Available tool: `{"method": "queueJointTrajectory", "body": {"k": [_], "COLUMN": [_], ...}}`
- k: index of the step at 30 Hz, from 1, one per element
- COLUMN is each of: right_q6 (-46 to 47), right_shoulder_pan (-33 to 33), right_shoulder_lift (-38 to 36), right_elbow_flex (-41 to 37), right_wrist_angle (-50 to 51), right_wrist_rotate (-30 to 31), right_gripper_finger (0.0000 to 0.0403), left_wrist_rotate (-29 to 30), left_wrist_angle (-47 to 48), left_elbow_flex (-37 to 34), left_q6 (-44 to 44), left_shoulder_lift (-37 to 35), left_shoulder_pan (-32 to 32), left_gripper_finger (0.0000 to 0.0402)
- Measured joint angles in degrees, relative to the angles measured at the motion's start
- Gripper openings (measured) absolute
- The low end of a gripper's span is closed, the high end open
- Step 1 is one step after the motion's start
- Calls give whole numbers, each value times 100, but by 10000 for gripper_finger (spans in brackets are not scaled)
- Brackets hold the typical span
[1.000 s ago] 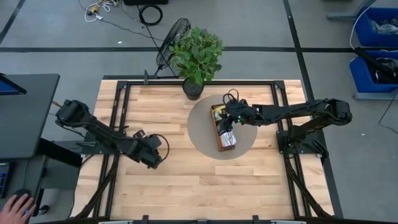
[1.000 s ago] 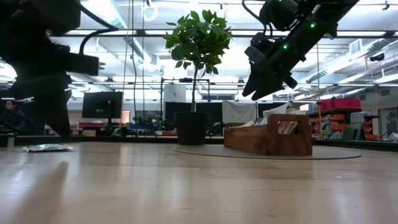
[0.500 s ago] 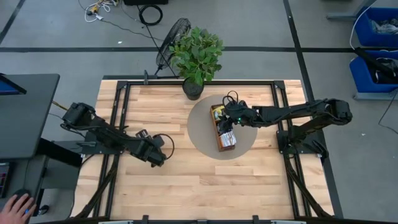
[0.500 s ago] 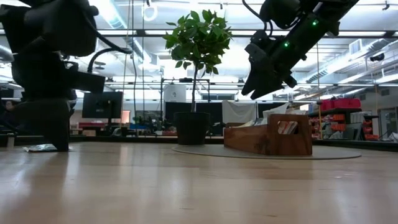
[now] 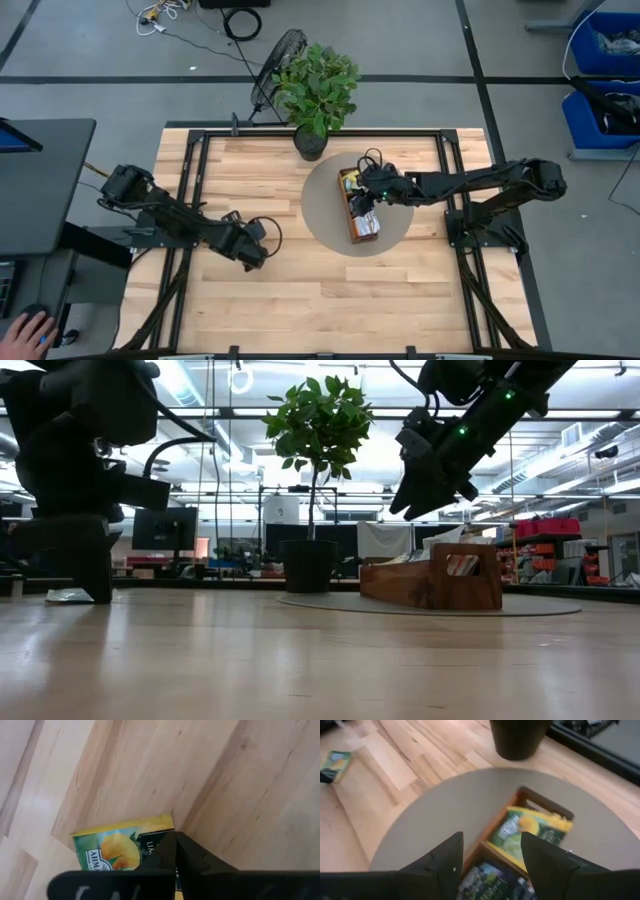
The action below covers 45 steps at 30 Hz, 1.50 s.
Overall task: Pick & Place Tea
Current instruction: Put the yellow tea bag into the top section of the wooden organizer
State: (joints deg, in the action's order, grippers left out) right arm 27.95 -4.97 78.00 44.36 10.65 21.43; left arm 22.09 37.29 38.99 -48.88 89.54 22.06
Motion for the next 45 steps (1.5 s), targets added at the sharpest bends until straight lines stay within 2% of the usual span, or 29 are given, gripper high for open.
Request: {"method": "queueJointTrajectory", "body": {"k": [4,8,15,18,24,27,31,36,41,45], "right_q6": [-384,-752,-1219,-1269,-2335,-3046,-3091,-3101,-3047,-3010], "right_shoulder_pan": [48,85,183,181,399,702,1034,1234,1245,1245], "right_shoulder_lift": [2,2,2,2,46,145,311,350,350,350], "right_elbow_flex": [0,0,0,0,-1,2,-4,-4,-4,-4], "right_wrist_angle": [-333,-618,-877,-1029,-1414,-1582,-1926,-2072,-1997,-2000], "right_wrist_rotate": [-69,-420,-498,-834,-1970,-2048,-2046,-1867,-1757,-1595], "right_gripper_finger": [208,208,208,208,208,208,207,208,207,207], "left_wrist_rotate": [163,392,705,781,747,552,315,41,12,-30], "left_wrist_angle": [-53,-91,-202,-295,-511,-510,-203,59,-144,-427], "left_elbow_flex": [-8,85,599,815,1203,1214,1214,1174,899,609], "left_q6": [154,243,609,900,1376,1410,1020,1014,1307,1206], "left_shoulder_lift": [-40,-8,-17,-20,-33,-33,-33,12,13,13], "left_shoulder_pan": [58,173,453,550,622,603,618,744,937,864], "left_gripper_finger": [3,2,1,1,1,1,6,63,164,239]}}
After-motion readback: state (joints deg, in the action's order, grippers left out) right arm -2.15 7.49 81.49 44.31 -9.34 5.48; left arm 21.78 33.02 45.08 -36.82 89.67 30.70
